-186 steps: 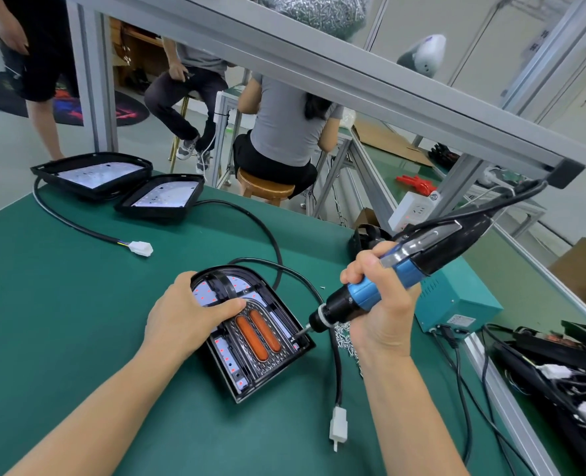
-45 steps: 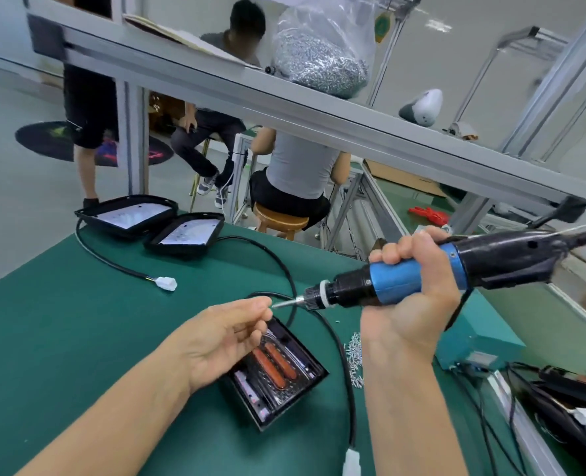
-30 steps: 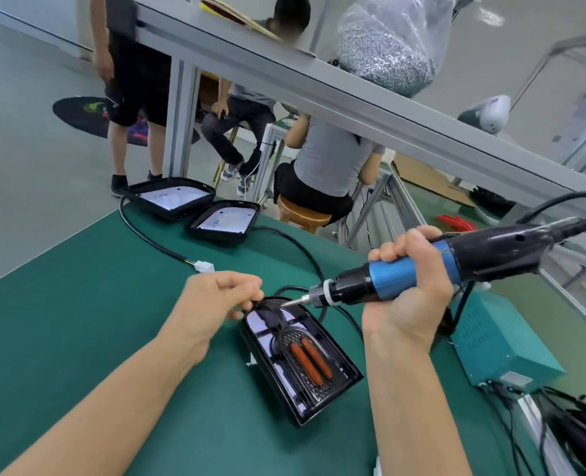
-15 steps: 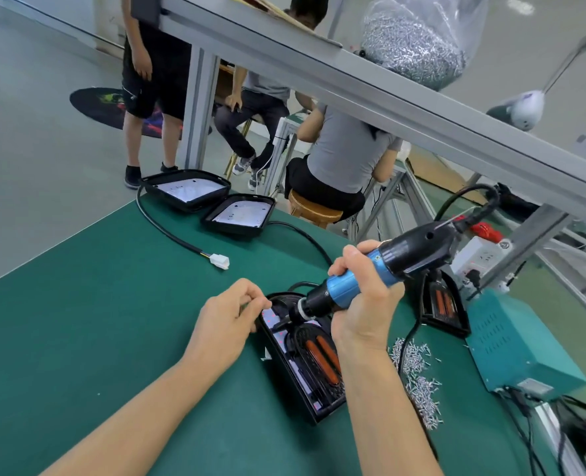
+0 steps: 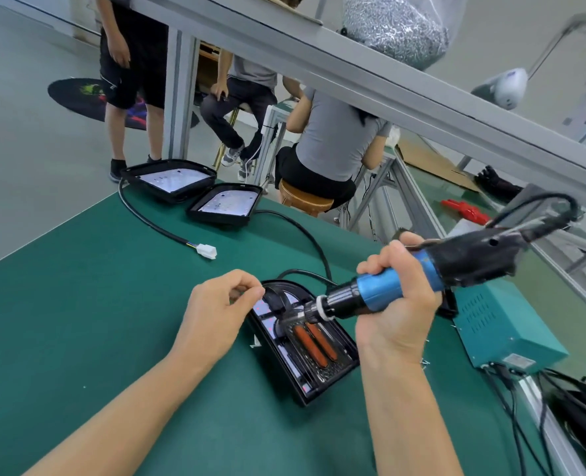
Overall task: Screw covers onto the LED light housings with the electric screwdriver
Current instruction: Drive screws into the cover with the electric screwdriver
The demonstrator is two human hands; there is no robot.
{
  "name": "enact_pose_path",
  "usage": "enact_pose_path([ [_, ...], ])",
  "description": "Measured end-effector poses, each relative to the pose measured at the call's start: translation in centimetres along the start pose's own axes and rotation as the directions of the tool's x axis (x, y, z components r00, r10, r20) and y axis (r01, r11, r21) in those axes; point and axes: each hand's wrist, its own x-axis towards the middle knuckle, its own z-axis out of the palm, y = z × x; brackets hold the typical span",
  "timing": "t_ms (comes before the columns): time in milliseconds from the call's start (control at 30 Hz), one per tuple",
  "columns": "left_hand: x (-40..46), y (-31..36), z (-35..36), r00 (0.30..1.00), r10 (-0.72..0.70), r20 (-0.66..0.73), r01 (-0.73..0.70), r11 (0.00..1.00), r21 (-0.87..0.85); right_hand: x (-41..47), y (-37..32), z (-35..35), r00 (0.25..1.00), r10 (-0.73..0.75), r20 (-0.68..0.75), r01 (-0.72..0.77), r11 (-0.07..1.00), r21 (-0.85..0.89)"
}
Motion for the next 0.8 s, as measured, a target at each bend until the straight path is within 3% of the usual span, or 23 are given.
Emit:
enact_pose_path([
  [167, -1.3, 2.6, 0.7, 0.954, -0.132, 0.271, 0.231, 0.897, -0.377, -0.6, -3.8, -2.0, 0.995, -0.03, -0.09, 0.042, 0.99, 0.136],
  [300, -2.2, 4.6, 1.5, 0.896, -0.147, 0.42, 0.345, 0.826, -0.447, -0.9, -6.0, -3.3, 0.987, -0.081, -0.137, 0.106, 0.977, 0.187],
  [400, -2.7, 5.9, 2.4, 0.883, -0.125, 0.453, 0.341, 0.834, -0.434, -0.9, -7.3, -4.0, 0.983, -0.121, -0.139, 0.146, 0.97, 0.193],
  [500, -2.7, 6.9, 4.1, 0.892, -0.071, 0.446, 0.237, 0.914, -0.329, -0.8, -8.5, -4.9, 0.972, -0.174, -0.155, 0.199, 0.965, 0.169],
  [600, -1.7, 7.7, 7.2, 0.896, 0.039, 0.443, -0.006, 0.997, -0.075, -0.6, -9.4, -6.3, 0.94, -0.257, -0.223, 0.278, 0.959, 0.064],
  [700, -0.6, 8.4, 11.3, 0.832, 0.132, 0.539, -0.254, 0.954, 0.159, -0.5, -10.1, -8.2, 0.897, -0.328, -0.296, 0.33, 0.943, -0.046],
  [800, -0.2, 8.4, 15.5, 0.779, 0.137, 0.612, -0.408, 0.852, 0.329, -0.4, -10.5, -10.1, 0.869, -0.36, -0.34, 0.344, 0.933, -0.11],
])
